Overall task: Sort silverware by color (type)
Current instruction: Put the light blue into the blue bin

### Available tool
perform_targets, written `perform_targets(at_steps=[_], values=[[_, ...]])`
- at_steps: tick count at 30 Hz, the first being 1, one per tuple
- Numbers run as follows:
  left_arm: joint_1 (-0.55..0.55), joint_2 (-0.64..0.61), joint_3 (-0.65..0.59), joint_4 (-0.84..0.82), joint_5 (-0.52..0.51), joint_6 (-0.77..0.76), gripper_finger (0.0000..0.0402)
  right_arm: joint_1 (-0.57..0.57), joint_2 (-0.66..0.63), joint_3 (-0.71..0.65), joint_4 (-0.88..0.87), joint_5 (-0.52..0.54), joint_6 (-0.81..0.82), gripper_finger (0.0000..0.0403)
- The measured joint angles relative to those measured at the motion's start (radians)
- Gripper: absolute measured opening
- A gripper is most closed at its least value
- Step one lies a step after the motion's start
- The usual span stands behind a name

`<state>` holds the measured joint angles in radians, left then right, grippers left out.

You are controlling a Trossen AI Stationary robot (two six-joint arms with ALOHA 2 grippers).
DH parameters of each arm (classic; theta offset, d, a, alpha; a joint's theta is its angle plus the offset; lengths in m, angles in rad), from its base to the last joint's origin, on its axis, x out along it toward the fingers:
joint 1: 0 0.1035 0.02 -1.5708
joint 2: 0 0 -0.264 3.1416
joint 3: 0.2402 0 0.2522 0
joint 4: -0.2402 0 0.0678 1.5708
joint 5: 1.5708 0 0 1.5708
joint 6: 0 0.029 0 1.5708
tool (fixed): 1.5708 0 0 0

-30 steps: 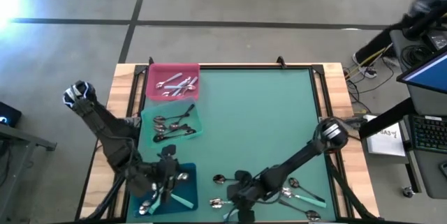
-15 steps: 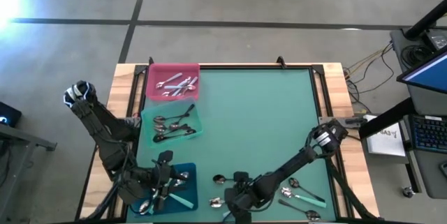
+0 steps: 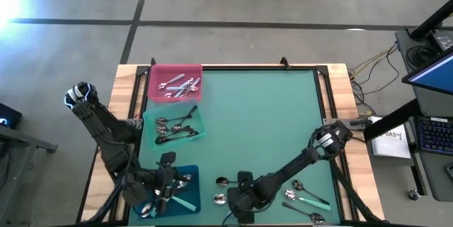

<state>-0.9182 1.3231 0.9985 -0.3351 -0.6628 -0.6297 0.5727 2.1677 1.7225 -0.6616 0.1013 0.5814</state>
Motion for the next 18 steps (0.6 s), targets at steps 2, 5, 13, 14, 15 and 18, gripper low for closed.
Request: perform_targets(at_steps=[2,5,13,14,15,18], values=[[0.001,0.000,0.000,-0.012,0.005,-0.034,0.0107,-0.008,-0.002,0.019,-0.052,0.009,-0.012,0.0034],[0.000,0.000,0.000,-0.040,-0.009,-0.065,0.0107,-0.019,-0.016,0.046,-0.098,0.055,-0.048,0.0034],[-0.028,0.018,-0.045,-0.053,-0.027,-0.096,0.0107,-0.055,-0.068,0.123,-0.116,0.364,-0.134,0.0034],[-0.030,0.022,-0.057,-0.052,-0.029,-0.106,0.0107,-0.059,-0.073,0.140,-0.115,0.434,-0.135,0.0034],[-0.030,0.027,-0.069,-0.047,-0.038,-0.120,0.0107,-0.062,-0.079,0.155,-0.108,0.502,-0.135,0.0034],[-0.031,0.051,-0.096,-0.042,-0.117,-0.155,0.0107,-0.065,-0.086,0.202,-0.048,0.688,-0.152,0.0034]])
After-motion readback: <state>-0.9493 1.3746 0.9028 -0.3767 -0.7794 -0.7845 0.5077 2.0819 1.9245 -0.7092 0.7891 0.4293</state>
